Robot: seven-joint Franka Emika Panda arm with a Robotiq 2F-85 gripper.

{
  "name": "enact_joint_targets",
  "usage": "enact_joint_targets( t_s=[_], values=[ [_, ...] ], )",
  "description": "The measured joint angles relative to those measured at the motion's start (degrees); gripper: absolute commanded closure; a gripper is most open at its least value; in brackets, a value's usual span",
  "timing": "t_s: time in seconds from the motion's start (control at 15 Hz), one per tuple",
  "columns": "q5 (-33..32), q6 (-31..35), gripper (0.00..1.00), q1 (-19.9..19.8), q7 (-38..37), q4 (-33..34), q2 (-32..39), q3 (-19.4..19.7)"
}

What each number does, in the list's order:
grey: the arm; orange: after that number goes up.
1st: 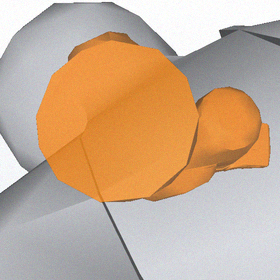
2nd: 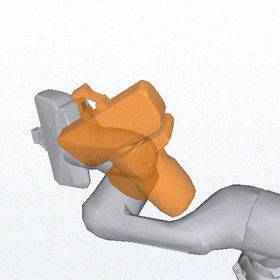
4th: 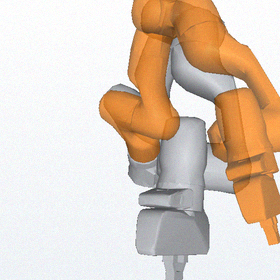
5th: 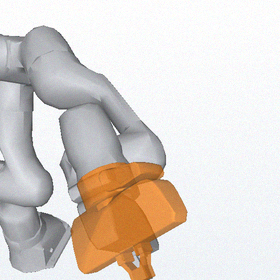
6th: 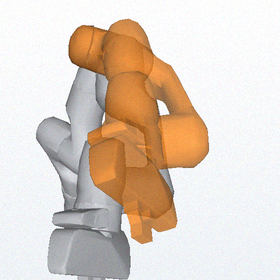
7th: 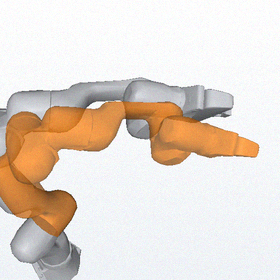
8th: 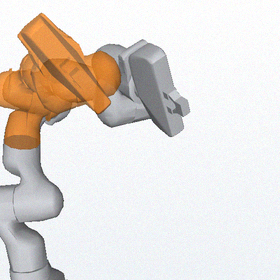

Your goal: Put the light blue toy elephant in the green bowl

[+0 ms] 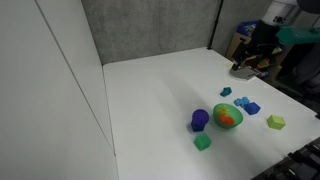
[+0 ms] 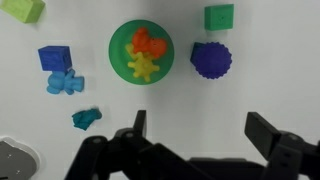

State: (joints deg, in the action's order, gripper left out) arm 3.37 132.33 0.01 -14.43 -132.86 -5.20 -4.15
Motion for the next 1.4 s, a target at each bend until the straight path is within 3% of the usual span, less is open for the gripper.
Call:
enact_joint_targets(
  t_s=[0.67, 1.07, 1.4],
  values=[
    [-7.09, 13.08, 0.0, -4.16, -0.44, 0.39, 14.15, 9.52],
    [-8.51, 15.66, 0.0, -4.7, -1.19, 3.38, 22.7, 15.14],
    [-8.51, 15.67, 0.0, -4.52, -1.17, 4.08, 24.44, 15.88]
  ],
)
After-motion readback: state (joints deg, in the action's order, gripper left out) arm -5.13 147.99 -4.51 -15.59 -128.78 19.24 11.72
